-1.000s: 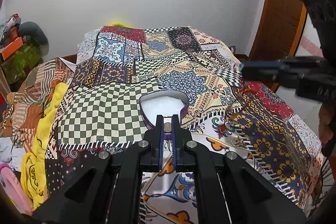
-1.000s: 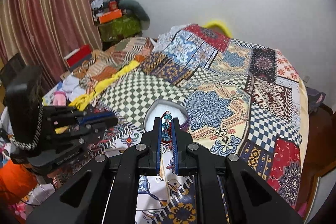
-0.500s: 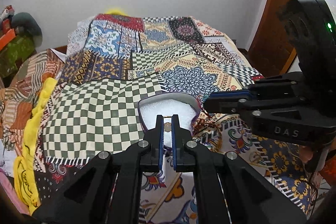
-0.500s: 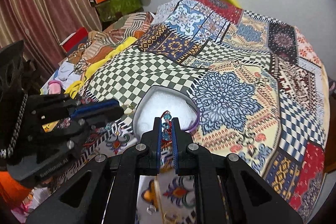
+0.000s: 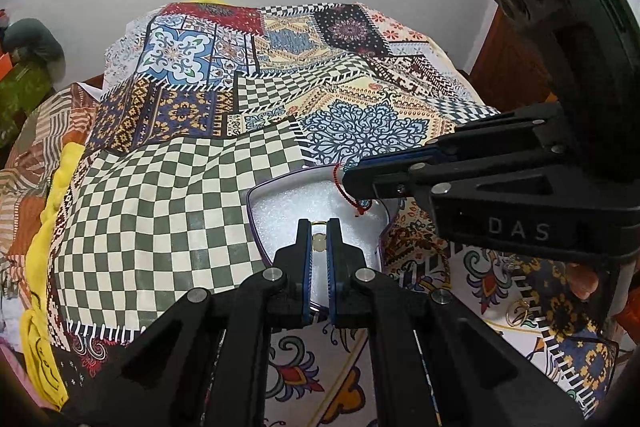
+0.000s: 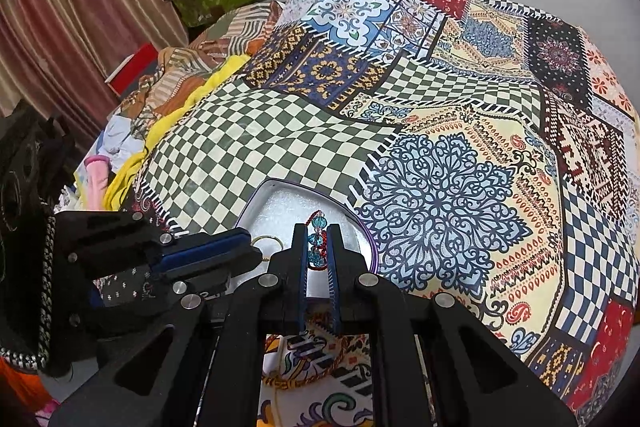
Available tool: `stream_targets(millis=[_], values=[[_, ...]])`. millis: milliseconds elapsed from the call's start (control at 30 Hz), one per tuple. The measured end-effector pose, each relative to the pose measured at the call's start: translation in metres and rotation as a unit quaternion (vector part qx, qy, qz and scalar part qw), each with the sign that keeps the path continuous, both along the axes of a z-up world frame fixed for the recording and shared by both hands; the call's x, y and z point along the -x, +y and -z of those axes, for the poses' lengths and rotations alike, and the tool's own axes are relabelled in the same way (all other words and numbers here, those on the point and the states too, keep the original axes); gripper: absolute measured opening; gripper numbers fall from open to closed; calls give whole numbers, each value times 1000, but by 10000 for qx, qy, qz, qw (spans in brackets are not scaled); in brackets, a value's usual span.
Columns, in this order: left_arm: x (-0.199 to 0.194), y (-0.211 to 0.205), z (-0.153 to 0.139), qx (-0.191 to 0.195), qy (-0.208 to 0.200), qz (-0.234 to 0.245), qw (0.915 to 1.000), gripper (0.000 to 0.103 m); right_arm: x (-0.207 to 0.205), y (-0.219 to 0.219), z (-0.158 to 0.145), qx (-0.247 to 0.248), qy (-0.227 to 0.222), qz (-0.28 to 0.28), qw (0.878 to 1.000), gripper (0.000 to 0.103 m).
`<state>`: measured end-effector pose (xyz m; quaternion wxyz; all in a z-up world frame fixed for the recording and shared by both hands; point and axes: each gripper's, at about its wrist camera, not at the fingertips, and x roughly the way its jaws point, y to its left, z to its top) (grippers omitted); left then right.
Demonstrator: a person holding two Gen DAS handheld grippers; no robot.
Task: Organize jewelry
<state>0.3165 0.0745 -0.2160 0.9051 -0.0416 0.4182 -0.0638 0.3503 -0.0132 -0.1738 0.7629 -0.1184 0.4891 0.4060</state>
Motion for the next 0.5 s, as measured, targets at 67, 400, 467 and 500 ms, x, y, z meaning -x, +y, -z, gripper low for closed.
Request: stream_targets(millis=[67,400,467,500], values=[[-1,-1,1,-35,27,-5,10000,5,-1,0,1,19,26,0,10000,8],[5,5,-5,-44,-15,-168,9998,6,4,-4,-5,109,49,-14,9999,15],[9,6,-9,-39,-36,-195,9998,7,7,-7,-12,92,-55,44,9999,17],[12,6,-12,-41,-45,-201,9998,8,9,-10,-16,66,-108,76,9999,17]])
